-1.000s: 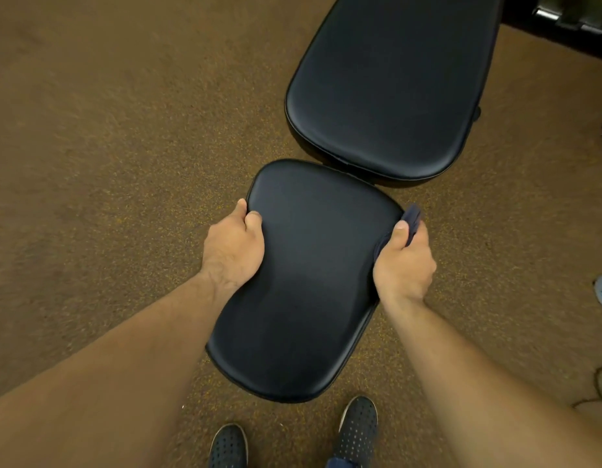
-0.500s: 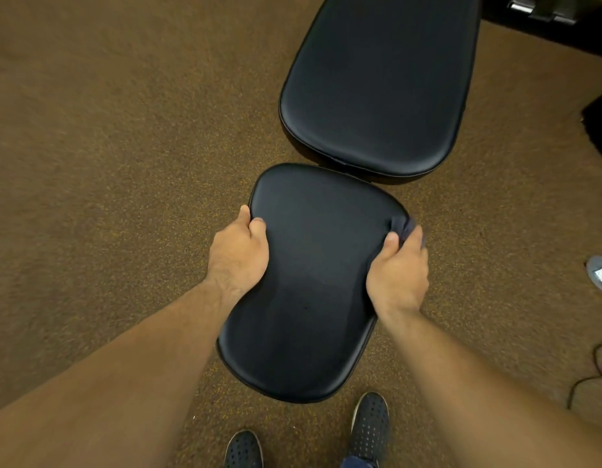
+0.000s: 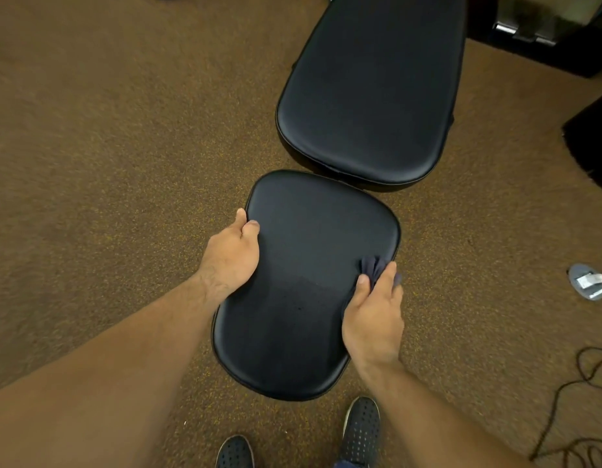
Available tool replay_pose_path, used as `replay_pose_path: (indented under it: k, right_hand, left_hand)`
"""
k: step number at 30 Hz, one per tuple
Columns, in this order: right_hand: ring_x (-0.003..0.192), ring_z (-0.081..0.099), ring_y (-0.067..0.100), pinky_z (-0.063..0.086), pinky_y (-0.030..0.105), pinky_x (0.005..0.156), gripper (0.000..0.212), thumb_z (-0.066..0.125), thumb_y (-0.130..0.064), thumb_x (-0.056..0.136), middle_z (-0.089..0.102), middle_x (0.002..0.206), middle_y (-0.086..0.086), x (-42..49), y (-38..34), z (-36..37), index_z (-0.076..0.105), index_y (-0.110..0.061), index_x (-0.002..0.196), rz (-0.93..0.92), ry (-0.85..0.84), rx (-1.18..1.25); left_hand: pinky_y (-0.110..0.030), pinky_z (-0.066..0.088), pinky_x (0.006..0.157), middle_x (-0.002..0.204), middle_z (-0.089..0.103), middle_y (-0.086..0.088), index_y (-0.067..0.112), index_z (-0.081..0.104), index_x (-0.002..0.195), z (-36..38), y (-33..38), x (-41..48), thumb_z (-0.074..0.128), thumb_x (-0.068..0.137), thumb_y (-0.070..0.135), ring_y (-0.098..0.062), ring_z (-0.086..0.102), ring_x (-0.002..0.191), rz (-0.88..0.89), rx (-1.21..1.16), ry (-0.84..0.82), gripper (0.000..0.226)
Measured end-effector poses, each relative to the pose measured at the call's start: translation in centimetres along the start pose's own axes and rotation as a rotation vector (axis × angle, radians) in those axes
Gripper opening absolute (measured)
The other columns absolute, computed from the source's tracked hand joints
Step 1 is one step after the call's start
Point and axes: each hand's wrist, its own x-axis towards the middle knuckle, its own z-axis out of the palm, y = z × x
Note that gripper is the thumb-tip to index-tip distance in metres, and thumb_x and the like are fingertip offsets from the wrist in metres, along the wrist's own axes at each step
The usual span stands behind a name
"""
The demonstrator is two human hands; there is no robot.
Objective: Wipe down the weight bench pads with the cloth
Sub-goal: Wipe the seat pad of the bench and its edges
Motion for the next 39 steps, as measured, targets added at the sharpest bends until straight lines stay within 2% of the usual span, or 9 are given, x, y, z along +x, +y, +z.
replay_pose_path:
  k: [7, 10, 15, 22, 26, 32, 34, 36, 39]
  right_hand:
    - [0.145, 0.015, 0.041, 0.025, 0.051, 0.116, 0.057, 0.025, -0.035, 0.105, -0.002, 0.162, 0.015, 3.9, 0.0, 0.3, 0.008, -0.013, 0.156, -0.168, 0.029, -0.164]
    - [0.147, 0.006, 0.039, 0.017, 0.049, 0.119, 0.058, 0.021, -0.037, 0.104, -0.011, 0.163, 0.009, 0.9, 1.1, 1.0, 0.004, -0.018, 0.156, -0.181, -0.037, -0.122]
    - [0.15, -0.001, 0.029, 0.02, 0.045, 0.119, 0.066, 0.008, -0.048, 0.095, -0.022, 0.16, -0.002, -5.1, 2.1, 1.1, -0.002, -0.023, 0.155, -0.19, -0.167, -0.099]
    - [0.145, 0.014, 0.045, 0.022, 0.05, 0.117, 0.057, 0.021, -0.037, 0.105, -0.007, 0.163, 0.013, 1.9, 0.3, 0.9, 0.007, -0.016, 0.156, -0.155, -0.028, -0.165]
    - [0.145, 0.013, 0.043, 0.025, 0.05, 0.116, 0.058, 0.021, -0.037, 0.105, -0.008, 0.163, 0.011, 0.9, 0.7, 0.9, 0.005, -0.017, 0.156, -0.158, -0.035, -0.164]
    - [0.146, 0.004, 0.044, 0.013, 0.054, 0.119, 0.066, 0.002, -0.048, 0.1, -0.01, 0.162, 0.008, -5.7, 3.0, 1.9, 0.014, -0.013, 0.155, -0.305, -0.129, -0.253]
    - [0.147, 0.001, 0.045, 0.005, 0.053, 0.119, 0.072, -0.003, -0.051, 0.097, -0.01, 0.161, 0.009, -5.2, 3.5, 2.0, 0.016, -0.01, 0.154, -0.369, -0.15, -0.364]
    - [0.146, 0.0, 0.046, 0.0, 0.053, 0.118, 0.071, -0.003, -0.049, 0.097, -0.004, 0.162, 0.012, -3.4, 2.9, 1.8, 0.018, -0.011, 0.154, -0.434, -0.126, -0.47]
    - [0.147, -0.007, 0.043, -0.007, 0.049, 0.117, 0.062, 0.003, -0.043, 0.1, -0.005, 0.163, 0.011, -0.4, 0.3, 1.2, 0.011, -0.016, 0.156, -0.466, -0.127, -0.577]
  left_hand:
    - [-0.029, 0.015, 0.116, 0.154, 0.037, 0.008, 0.022, 0.038, 0.149, -0.4, -2.5, -2.3, 0.031, 0.102, 0.039, -0.013, 0.029, 0.143, 0.039, -0.098, 0.017, 0.05]
    - [-0.026, 0.016, 0.115, 0.152, 0.04, 0.005, 0.018, 0.042, 0.147, -0.3, -3.2, -3.4, 0.034, 0.103, 0.038, -0.013, 0.032, 0.142, 0.002, -0.142, 0.034, 0.049]
    - [-0.025, 0.018, 0.114, 0.151, 0.042, 0.003, 0.017, 0.043, 0.146, -0.1, -3.9, -5.1, 0.034, 0.103, 0.036, -0.016, 0.034, 0.141, -0.04, -0.135, 0.053, 0.048]
    - [-0.024, 0.02, 0.113, 0.15, 0.044, 0.002, 0.018, 0.044, 0.146, 0.2, -4.4, -5.0, 0.033, 0.103, 0.032, -0.019, 0.036, 0.14, -0.026, -0.068, 0.069, 0.046]
    - [-0.029, 0.023, 0.113, 0.15, 0.044, 0.002, 0.021, 0.041, 0.148, -0.1, -4.4, -5.3, 0.032, 0.103, 0.035, -0.022, 0.037, 0.139, -0.026, -0.042, 0.031, 0.047]
    - [-0.025, 0.026, 0.11, 0.15, 0.044, 0.001, 0.019, 0.039, 0.148, -0.5, -4.1, -5.5, 0.032, 0.104, 0.033, -0.02, 0.041, 0.136, -0.014, -0.046, 0.011, 0.047]
    - [-0.018, 0.031, 0.097, 0.147, 0.047, 0.001, 0.02, 0.038, 0.149, -0.6, -4.1, -5.5, 0.032, 0.104, 0.031, -0.011, 0.053, 0.115, -0.001, -0.059, 0.016, 0.047]
    - [-0.012, 0.03, 0.082, 0.143, 0.051, 0.0, 0.019, 0.038, 0.149, -0.5, -4.2, -5.5, 0.032, 0.104, 0.029, -0.003, 0.052, 0.091, 0.01, -0.068, 0.027, 0.046]
    - [-0.018, 0.032, 0.093, 0.146, 0.048, 0.001, 0.02, 0.039, 0.149, -0.4, -4.3, -5.4, 0.031, 0.104, 0.029, -0.013, 0.053, 0.114, 0.014, -0.062, 0.041, 0.046]
